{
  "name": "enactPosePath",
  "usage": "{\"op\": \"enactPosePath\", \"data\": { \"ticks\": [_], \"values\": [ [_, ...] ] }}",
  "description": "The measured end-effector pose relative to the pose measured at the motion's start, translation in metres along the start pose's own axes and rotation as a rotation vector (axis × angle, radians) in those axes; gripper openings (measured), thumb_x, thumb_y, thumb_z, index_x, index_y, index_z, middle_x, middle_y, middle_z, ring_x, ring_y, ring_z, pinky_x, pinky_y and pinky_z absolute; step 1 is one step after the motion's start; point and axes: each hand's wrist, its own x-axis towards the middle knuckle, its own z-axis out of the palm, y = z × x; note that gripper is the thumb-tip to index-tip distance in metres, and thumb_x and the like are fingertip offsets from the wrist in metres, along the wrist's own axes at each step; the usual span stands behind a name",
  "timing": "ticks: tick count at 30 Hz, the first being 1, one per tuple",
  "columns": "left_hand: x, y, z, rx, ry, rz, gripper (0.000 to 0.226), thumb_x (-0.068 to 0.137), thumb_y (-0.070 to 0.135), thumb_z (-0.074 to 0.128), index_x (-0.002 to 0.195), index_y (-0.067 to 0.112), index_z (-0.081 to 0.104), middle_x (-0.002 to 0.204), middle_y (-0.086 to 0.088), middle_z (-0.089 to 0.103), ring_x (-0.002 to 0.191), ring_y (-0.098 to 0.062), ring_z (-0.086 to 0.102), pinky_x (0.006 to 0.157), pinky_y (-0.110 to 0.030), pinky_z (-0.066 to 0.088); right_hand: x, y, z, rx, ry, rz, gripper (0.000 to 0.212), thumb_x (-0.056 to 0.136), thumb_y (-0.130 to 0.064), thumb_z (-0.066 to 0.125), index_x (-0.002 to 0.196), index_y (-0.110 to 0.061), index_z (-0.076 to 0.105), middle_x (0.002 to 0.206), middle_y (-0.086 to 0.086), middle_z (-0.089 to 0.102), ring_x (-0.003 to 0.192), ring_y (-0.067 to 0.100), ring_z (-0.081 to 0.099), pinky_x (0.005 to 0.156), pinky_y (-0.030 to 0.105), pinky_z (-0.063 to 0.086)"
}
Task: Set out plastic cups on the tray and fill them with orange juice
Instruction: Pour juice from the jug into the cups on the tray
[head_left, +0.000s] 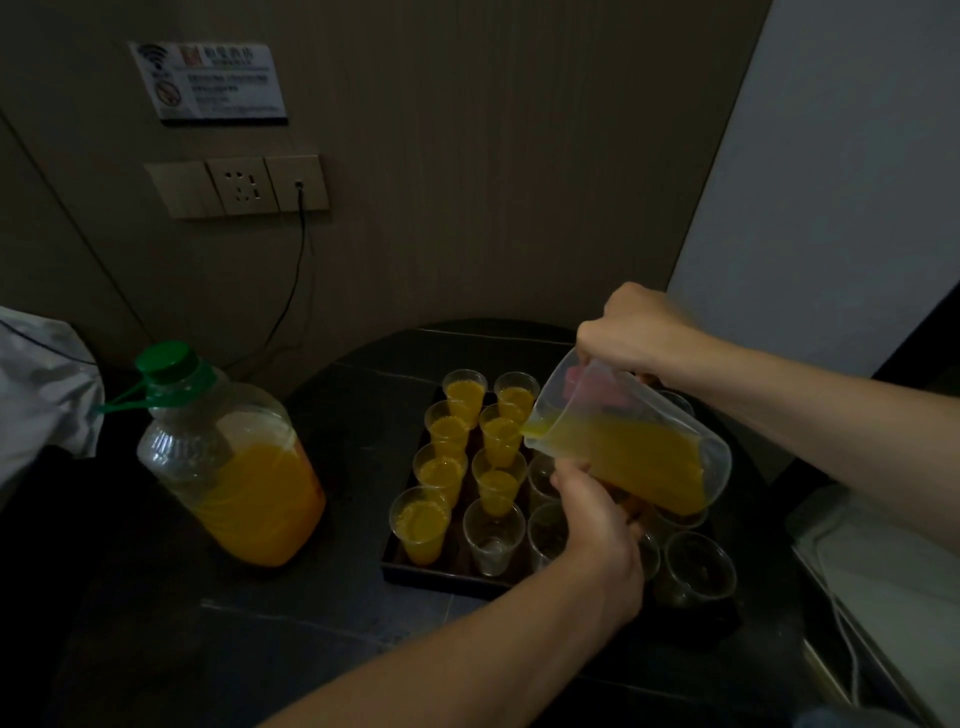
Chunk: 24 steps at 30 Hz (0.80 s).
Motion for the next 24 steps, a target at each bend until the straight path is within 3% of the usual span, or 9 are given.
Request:
{"op": "enactPosePath", "data": {
  "ticks": [4, 11, 24],
  "values": [
    [-0.0009, 0.0003, 0.0005, -0.004, -0.007, 0.003, 0.044, 0.105, 0.046, 0.037, 0.145, 0.029, 0.043, 0.126, -0.013, 0.063, 0.113, -0.034, 0.064, 0.103, -0.050, 0.051, 0.0007, -0.0002, 0.0007, -0.004, 0.001, -0.005, 0.014, 0.086, -0.024, 0.066, 0.084, -0.010, 0.068, 0.077, 0.007, 0.067, 0.073, 0.024, 0.069, 0.063, 0.033, 0.053],
    [-0.0011, 0.0005, 0.0004, -0.023, -0.008, 0.006, 0.043, 0.104, 0.044, 0.040, 0.146, 0.032, 0.041, 0.126, -0.013, 0.063, 0.111, -0.034, 0.065, 0.102, -0.052, 0.051, -0.0007, -0.0007, 0.0014, -0.011, 0.008, -0.003, 0.014, 0.086, -0.023, 0.065, 0.081, -0.010, 0.067, 0.070, 0.006, 0.063, 0.065, 0.021, 0.063, 0.055, 0.029, 0.046],
    [-0.0082, 0.0033, 0.0023, -0.013, -0.008, -0.008, 0.046, 0.106, 0.045, 0.036, 0.143, 0.022, 0.049, 0.124, -0.014, 0.064, 0.112, -0.033, 0.064, 0.099, -0.047, 0.052, -0.0025, 0.0006, 0.0028, 0.005, 0.014, -0.022, 0.015, 0.088, -0.023, 0.063, 0.079, -0.011, 0.064, 0.067, 0.003, 0.057, 0.063, 0.019, 0.058, 0.055, 0.029, 0.041]
  ]
}}
